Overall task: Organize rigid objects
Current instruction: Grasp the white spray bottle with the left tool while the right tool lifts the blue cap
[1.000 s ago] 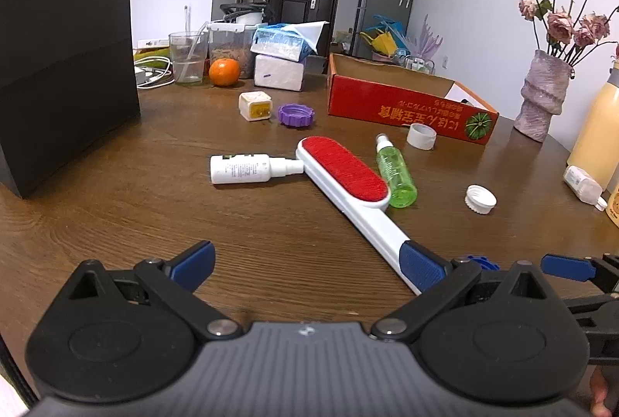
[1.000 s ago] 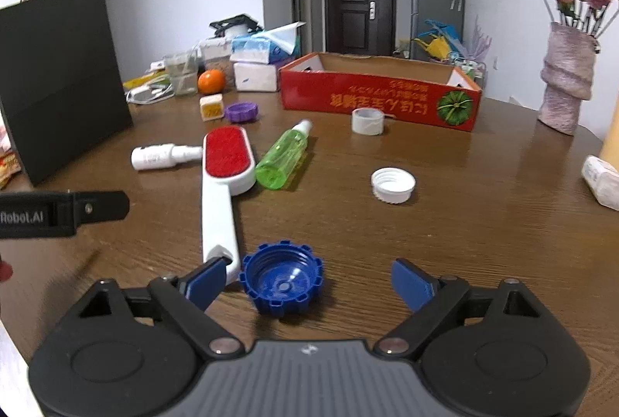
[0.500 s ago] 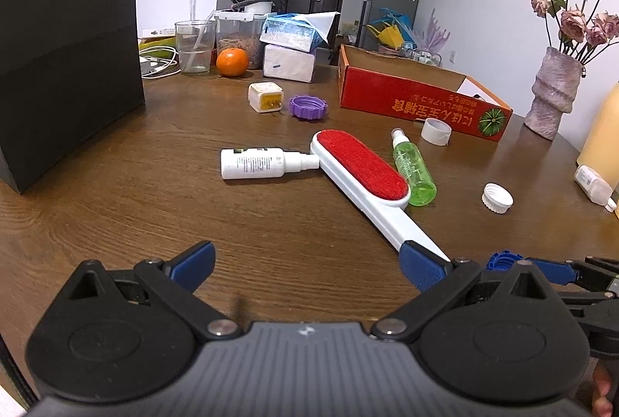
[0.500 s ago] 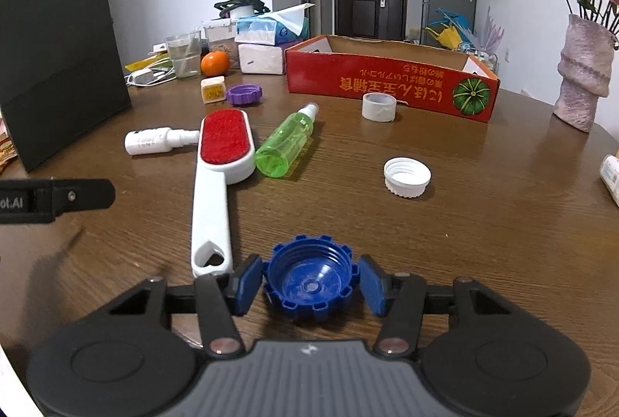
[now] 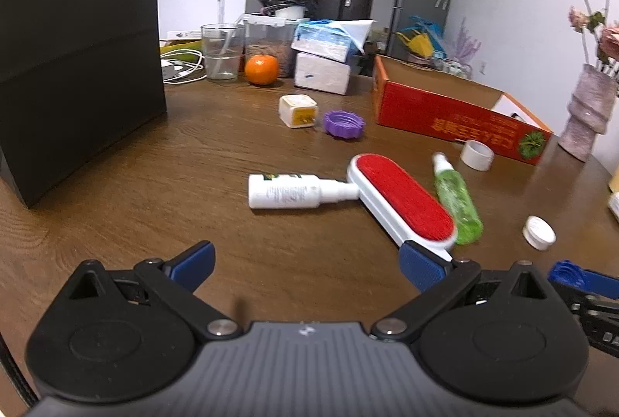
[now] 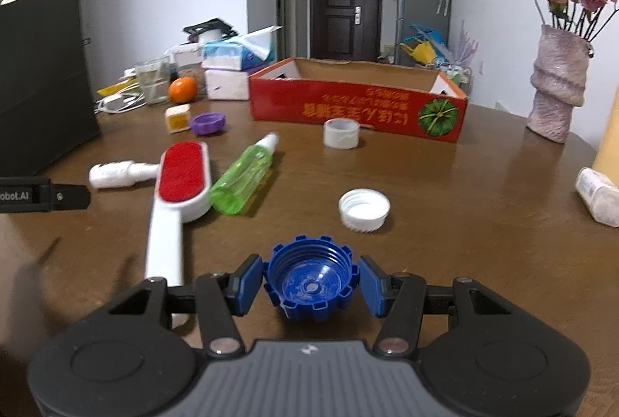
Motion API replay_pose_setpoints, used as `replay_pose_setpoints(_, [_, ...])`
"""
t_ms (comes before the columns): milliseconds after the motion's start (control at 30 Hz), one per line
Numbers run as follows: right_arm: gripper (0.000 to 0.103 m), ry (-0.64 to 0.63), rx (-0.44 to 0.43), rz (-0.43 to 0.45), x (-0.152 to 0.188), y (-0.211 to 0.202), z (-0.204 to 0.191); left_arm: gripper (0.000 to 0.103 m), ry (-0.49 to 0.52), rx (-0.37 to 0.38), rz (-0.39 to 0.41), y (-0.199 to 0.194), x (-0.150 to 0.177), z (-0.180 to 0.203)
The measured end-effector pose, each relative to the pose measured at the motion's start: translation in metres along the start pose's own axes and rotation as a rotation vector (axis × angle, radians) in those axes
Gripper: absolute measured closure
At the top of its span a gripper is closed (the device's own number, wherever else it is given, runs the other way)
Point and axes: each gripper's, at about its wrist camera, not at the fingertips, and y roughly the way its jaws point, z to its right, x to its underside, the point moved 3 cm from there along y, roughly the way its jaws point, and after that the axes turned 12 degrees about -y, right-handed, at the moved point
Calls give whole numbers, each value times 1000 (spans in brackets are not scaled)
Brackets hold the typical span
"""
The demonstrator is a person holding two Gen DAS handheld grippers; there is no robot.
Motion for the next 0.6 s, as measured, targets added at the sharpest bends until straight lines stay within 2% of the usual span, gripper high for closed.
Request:
replay_pose_setpoints(267, [50, 8, 45, 31, -15, 11, 19, 0, 12, -45, 41, 23, -21, 7])
replay_pose_setpoints(433, [50, 9, 58, 63, -22, 21, 27, 0, -10, -66, 36, 43, -28, 12])
replay_pose_setpoints(600, [50, 25, 77, 85, -23, 29, 34, 0, 26, -94, 51, 60, -30, 22])
